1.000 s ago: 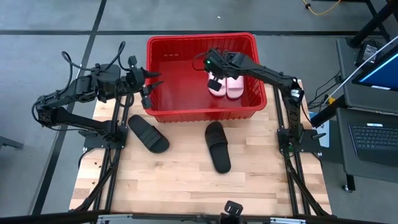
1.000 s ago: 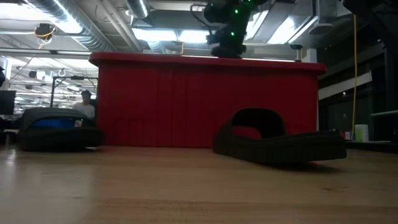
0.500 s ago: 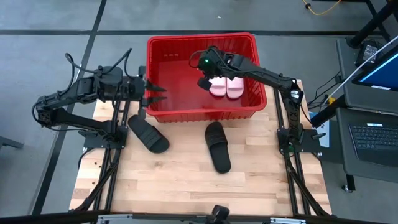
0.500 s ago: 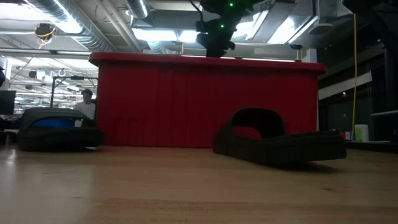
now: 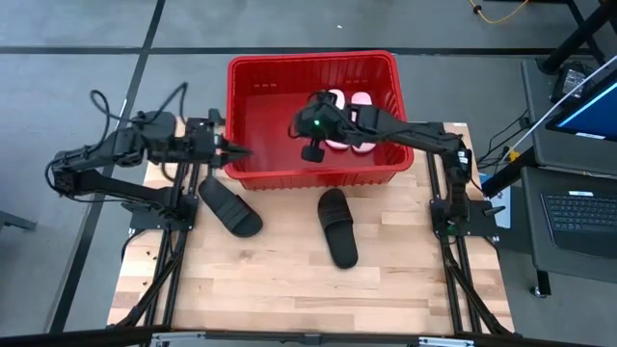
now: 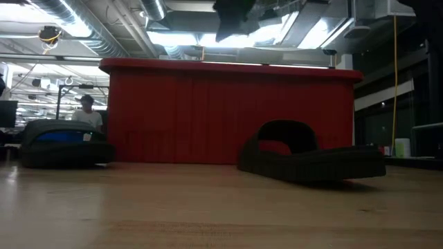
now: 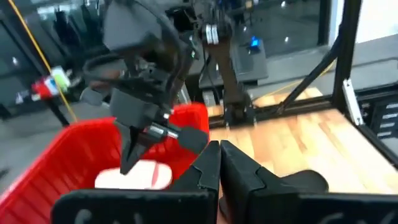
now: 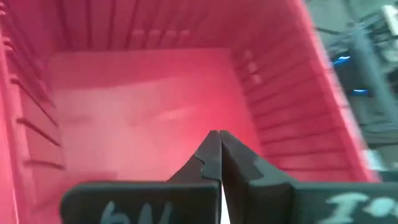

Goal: Pick and place slides into bin
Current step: Put the right black slipper into the red bin

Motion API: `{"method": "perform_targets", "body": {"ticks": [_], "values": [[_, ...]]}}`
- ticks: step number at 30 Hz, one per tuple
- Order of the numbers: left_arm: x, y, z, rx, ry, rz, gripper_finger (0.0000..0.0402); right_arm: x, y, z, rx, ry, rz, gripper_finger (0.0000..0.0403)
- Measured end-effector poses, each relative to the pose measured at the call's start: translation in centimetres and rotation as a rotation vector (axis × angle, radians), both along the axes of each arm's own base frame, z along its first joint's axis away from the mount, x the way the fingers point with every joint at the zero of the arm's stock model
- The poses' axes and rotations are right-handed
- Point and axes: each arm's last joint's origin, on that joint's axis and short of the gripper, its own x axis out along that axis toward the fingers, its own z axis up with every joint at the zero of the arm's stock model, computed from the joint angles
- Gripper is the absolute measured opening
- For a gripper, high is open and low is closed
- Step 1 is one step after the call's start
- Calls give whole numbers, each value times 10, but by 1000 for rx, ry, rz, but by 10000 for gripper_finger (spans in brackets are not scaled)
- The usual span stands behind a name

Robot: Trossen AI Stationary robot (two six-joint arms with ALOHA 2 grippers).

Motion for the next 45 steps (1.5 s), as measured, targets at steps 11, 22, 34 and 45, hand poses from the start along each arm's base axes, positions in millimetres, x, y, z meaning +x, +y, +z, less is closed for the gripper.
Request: {"method": "perform_targets", "body": {"ticks": [11,22,34,45], "values": [[-26,-4,-7,-2,-53,-11,1,-16,58,45,37,-94,-15,4],[-35,-4,-55,-36,-178,-6,3,-15,140,6,191,-136,-149,4],[-29,-6,-72,-216,-262,-77,1,-32,192,-21,182,-179,-239,4],[-3,-32,-76,-276,-210,-269,2,-53,227,-23,187,-207,-260,5]]}}
